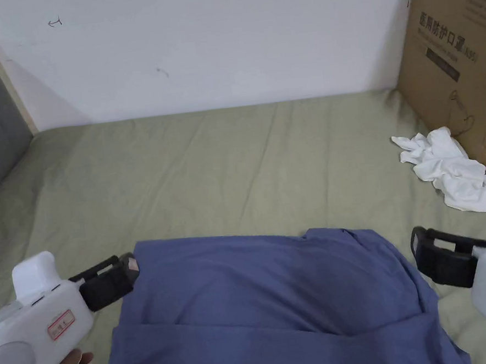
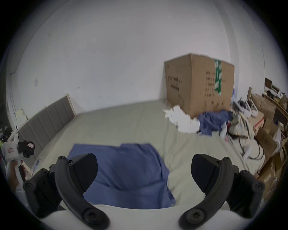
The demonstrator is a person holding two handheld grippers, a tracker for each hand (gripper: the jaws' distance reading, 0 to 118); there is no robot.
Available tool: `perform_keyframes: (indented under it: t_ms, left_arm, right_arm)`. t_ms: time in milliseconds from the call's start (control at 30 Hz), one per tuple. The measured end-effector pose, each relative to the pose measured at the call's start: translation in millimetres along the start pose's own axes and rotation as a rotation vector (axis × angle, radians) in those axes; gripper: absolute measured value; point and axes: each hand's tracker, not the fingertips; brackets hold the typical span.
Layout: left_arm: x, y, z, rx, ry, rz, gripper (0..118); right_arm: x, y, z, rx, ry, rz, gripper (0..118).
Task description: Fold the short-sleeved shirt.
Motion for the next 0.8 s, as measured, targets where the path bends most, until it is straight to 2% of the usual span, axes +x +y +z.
perform_keyframes:
  t_ms: [133,167,200,233,300,333,367,433,600,800]
  left_arm:
    - [17.1,6.5,-4.9,0.103,0.038,-0.05,118]
    - [20.9,6.4,-5.8,0.133,0.046,-0.072,117]
    - [24.2,6.3,-7.6,0.155,0.055,-0.102,110]
    - [26.7,6.7,-10.7,0.159,0.063,-0.125,97]
    - [29.9,6.8,-19.0,0.146,0.063,-0.161,59]
    - [30.3,7.8,-23.3,0.128,0.048,-0.167,22]
    - [28.7,8.6,-30.4,0.094,0.005,-0.155,6]
    - [26.0,9.0,-43.1,0.068,-0.022,-0.12,5]
    - [17.7,19.2,-87.8,0.01,-0.021,-0.126,5]
    - [-9.7,36.0,-178.4,-0.166,-0.027,-0.099,6]
  right_arm:
    - [-10.2,11.3,0.5,0.099,-0.005,0.0,118]
    - [-11.3,12.1,-0.7,0.115,-0.003,-0.004,116]
    - [-13.2,13.3,-2.1,0.117,-0.008,-0.003,109]
    - [-15.0,14.8,-4.2,0.122,-0.012,0.004,87]
    - [-17.9,15.6,-12.5,0.132,-0.026,0.016,34]
    - [-17.7,16.1,-16.9,0.131,-0.023,0.016,8]
    - [-18.1,15.0,-21.1,0.136,-0.026,0.013,8]
    - [-15.6,14.6,-33.2,0.143,-0.014,0.015,2]
    - [-17.6,14.1,-67.2,0.111,-0.019,0.027,2]
    - [-16.2,13.8,-113.0,0.059,-0.026,0.029,2]
